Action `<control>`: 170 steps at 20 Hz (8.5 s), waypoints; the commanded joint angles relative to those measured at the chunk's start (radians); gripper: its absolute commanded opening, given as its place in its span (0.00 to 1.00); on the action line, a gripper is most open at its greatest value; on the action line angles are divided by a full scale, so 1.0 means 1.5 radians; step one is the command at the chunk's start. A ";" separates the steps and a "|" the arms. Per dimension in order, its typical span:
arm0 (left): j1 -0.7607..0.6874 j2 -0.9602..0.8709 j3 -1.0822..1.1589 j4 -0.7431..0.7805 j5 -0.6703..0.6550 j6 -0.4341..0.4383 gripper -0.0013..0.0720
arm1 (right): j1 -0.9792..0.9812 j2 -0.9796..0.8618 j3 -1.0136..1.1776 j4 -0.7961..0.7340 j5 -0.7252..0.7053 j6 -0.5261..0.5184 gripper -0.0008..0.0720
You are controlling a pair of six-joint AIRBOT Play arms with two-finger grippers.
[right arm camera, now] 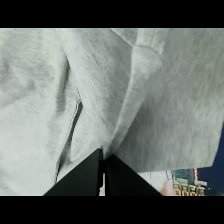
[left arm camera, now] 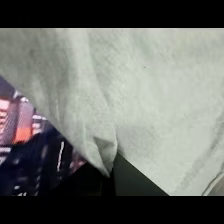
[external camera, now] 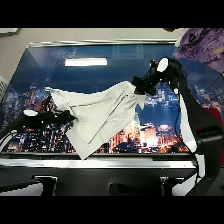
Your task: Fold the clothes and pants, and hang the long-sleeved shirts on hangers.
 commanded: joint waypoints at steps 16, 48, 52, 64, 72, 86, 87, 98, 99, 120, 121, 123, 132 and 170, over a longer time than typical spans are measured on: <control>0.316 0.322 0.756 0.166 -0.094 -0.231 0.04 | -0.043 0.622 0.092 -0.177 -0.335 -0.007 0.05; 0.122 -0.137 0.318 0.270 0.054 -0.233 0.54 | -0.005 -0.135 0.091 0.012 -0.300 0.084 0.10; 0.165 -0.127 0.397 0.266 -0.046 -0.242 0.99 | -0.015 -0.087 0.091 0.051 -0.221 0.046 0.51; 0.396 0.018 0.369 0.267 -0.216 -0.224 0.99 | -0.230 0.259 -0.344 0.130 0.042 -0.397 0.57; 0.390 0.012 0.325 0.266 -0.227 -0.224 0.99 | -0.164 0.305 -0.685 0.228 -0.124 -0.448 0.58; 0.390 0.012 0.325 0.266 -0.253 -0.224 0.99 | -0.105 0.232 -0.711 0.352 -0.228 -0.480 0.58; 0.390 0.012 0.325 0.266 -0.253 -0.224 0.99 | -0.105 0.232 -0.711 0.349 -0.229 -0.480 0.58; 0.417 0.013 0.320 0.309 -0.279 -0.218 0.99 | -0.029 0.236 -0.712 0.296 -0.292 -0.413 0.05; 0.431 0.013 0.312 0.310 -0.281 -0.205 0.99 | -0.029 0.238 -0.712 0.294 -0.293 -0.412 0.05; 0.452 -0.109 0.129 0.130 -0.131 0.093 0.87 | -0.029 0.282 -0.711 0.272 -0.220 -0.382 0.05; 0.445 -0.109 0.129 0.130 -0.130 0.093 0.87 | -0.029 0.282 -0.711 0.272 -0.220 -0.382 0.05; 0.433 -0.111 0.129 0.131 -0.138 0.093 0.87 | -0.029 0.282 -0.711 0.272 -0.222 -0.382 0.05; 0.429 -0.116 0.129 0.138 -0.209 0.090 0.81 | -0.029 0.282 -0.711 0.272 -0.225 -0.382 0.05; 0.289 0.404 0.814 0.534 -0.125 -0.376 0.04 | -0.029 0.660 0.149 -0.150 -0.183 -0.182 0.05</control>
